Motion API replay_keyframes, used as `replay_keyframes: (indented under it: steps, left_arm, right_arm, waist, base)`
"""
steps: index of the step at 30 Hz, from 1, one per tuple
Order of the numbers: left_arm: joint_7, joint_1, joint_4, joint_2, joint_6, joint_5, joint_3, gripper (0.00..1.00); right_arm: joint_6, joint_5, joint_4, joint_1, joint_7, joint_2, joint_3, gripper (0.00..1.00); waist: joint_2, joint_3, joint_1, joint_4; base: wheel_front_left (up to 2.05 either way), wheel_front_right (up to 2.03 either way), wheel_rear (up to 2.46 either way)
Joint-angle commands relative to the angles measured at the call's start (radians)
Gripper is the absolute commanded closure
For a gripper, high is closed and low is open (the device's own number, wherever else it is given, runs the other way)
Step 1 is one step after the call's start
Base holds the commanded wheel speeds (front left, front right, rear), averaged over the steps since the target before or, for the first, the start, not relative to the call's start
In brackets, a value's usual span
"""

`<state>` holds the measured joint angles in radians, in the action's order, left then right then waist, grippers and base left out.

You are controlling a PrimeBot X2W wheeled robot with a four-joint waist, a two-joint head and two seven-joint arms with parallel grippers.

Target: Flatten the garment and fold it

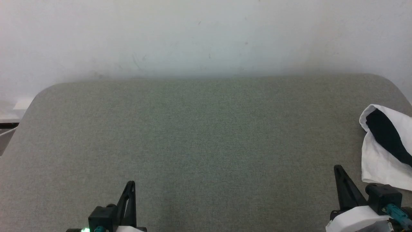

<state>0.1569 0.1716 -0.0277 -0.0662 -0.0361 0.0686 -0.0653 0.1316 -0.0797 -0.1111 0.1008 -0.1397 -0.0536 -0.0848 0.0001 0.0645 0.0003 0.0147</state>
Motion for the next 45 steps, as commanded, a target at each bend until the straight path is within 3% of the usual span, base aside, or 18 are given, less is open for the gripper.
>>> replay_keyframes:
  steps: [1, 45]
  left_arm:
    - [-0.01, -0.029, 0.006, 0.004, 0.005, -0.008, 0.008, 1.0]
    - [-0.098, -0.114, 0.019, 0.011, 0.024, -0.044, 0.042, 1.0]
  right_arm:
    - [0.0, 0.01, 0.009, -0.018, 0.008, 0.001, 0.007, 1.0]
    - [-0.001, 0.052, 0.07, -0.067, 0.086, 0.003, 0.053, 1.0]
  waist:
    - [-0.0001, -0.002, -0.0001, 0.0]
    - [-0.0001, -0.039, -0.0002, -0.009]
  base:
    - [0.0, 0.0, 0.0]
    - [0.0, 0.0, 0.0]
